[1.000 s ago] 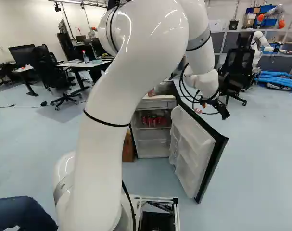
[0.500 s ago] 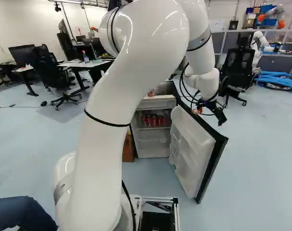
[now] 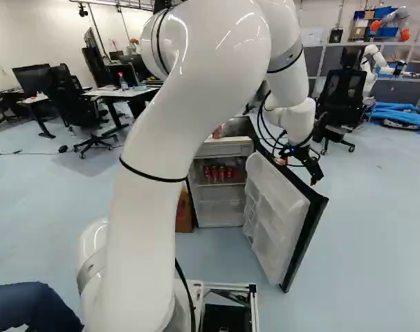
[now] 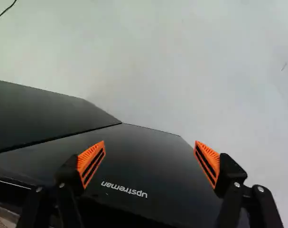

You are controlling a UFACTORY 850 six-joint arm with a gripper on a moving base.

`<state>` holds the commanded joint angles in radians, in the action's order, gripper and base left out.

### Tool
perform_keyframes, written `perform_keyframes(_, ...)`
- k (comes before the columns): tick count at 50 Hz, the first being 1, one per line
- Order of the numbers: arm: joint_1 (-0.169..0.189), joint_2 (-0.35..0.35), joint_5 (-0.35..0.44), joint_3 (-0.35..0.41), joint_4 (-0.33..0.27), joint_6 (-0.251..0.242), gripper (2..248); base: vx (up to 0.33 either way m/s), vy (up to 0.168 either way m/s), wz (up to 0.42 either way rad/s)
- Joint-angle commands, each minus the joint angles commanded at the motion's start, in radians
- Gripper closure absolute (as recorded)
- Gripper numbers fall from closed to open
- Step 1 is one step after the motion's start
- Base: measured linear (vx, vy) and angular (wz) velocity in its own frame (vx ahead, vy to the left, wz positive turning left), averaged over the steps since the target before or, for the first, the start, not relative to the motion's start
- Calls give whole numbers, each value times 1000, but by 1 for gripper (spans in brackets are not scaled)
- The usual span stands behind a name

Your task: Grab a drink from the fridge

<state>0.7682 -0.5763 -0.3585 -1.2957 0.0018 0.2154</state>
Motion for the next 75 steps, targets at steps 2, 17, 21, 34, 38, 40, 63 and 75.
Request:
perform_keyframes(2,0,4,0,5,0,0,3,0,0,0)
perform_keyframes(17,0,32,0,46,0,0,3,0,0,0)
perform_keyframes(21,0,40,0,57,0,0,3,0,0,0)
perform_keyframes(34,-4,64,0,92,0,0,3,0,0,0)
perform_keyframes(38,-5,72,0,103,0,0,3,0,0,0)
perform_keyframes(40,-6,76,0,109,0,0,3,0,0,0)
perform_keyframes(63,-23,129,0,182,0,0,3,0,0,0)
perform_keyframes(75,-33,157,0,221,0,0,3,0,0,0)
